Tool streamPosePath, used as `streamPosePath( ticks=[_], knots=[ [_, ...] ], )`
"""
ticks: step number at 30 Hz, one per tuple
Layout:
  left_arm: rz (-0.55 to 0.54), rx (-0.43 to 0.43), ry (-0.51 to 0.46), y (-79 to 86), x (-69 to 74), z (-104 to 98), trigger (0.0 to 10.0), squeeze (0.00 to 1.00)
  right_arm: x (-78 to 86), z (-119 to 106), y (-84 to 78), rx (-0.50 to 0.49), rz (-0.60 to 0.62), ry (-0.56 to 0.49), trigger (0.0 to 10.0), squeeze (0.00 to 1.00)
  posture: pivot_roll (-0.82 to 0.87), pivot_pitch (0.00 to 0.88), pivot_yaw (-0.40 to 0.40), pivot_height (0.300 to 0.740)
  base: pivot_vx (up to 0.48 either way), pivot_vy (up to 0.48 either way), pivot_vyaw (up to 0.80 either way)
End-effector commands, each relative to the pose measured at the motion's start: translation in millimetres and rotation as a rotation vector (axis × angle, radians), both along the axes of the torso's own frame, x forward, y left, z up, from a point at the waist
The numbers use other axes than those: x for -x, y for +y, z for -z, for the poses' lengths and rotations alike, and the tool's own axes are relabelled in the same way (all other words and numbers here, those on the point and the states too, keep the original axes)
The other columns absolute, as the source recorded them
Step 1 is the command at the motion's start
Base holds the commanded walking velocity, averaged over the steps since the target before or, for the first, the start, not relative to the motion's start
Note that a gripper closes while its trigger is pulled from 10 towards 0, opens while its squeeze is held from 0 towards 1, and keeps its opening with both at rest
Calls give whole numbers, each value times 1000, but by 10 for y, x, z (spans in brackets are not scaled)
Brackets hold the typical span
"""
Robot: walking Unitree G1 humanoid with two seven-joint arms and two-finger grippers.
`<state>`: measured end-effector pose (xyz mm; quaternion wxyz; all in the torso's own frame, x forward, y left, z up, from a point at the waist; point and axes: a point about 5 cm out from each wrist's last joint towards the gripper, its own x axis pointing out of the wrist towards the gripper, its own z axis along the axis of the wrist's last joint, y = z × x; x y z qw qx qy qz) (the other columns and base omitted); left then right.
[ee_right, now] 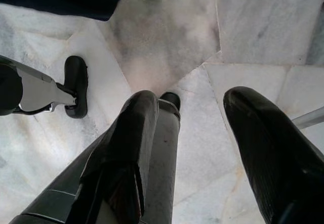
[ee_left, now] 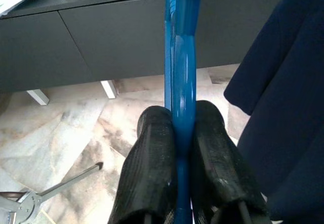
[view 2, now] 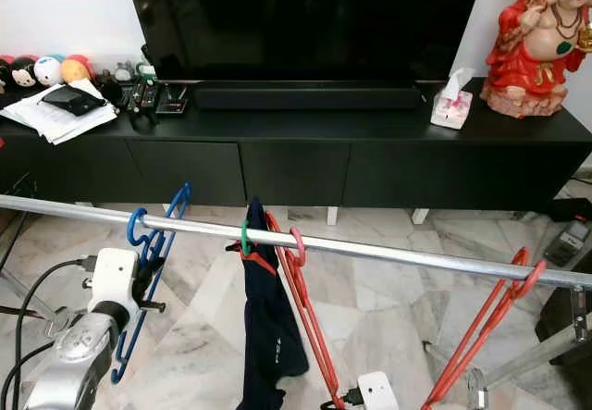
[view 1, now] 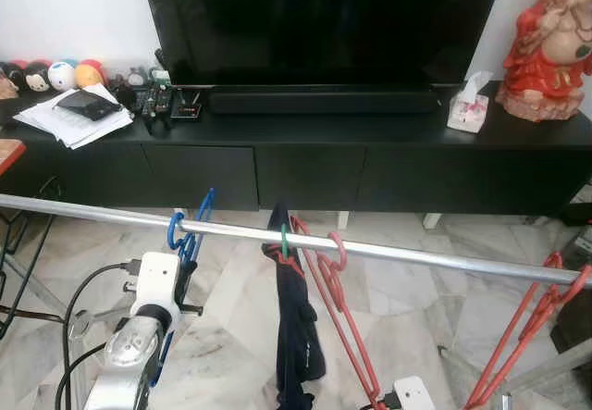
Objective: Hang hanger
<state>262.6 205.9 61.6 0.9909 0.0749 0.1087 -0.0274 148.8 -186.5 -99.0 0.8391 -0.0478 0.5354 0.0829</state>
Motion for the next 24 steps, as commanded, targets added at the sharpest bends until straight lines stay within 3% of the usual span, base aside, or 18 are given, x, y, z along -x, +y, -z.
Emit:
streamPosePath(
  ticks=[1, 3, 4, 18, 24],
  knots=[
    [-4, -1, 5, 7, 25, -11, 10000, 851, -13, -5, 1, -3, 7, -1, 10000, 0, -98, 0, 18, 740, 0, 0, 0],
    [-4, 0, 5, 5, 27, -14, 10000, 851, -14, -5, 2, -3, 6, -1, 10000, 0, -98, 0, 18, 740, 0, 0, 0],
    [-4, 0, 4, -8, 43, -26, 10000, 1000, -16, -6, 1, -3, 5, -1, 10000, 0, -97, 0, 14, 740, 0, 0, 0],
    [-31, 4, 14, -36, 85, -28, 10000, 1000, -21, -9, -9, -1, 3, -2, 10000, 0, -101, 0, 13, 740, 0, 0, 0],
    [-77, 34, -76, 22, 142, -142, 10000, 1000, -19, -8, -7, -2, 2, -2, 10000, 0, -95, 0, 13, 740, 0, 0, 0]
  ],
)
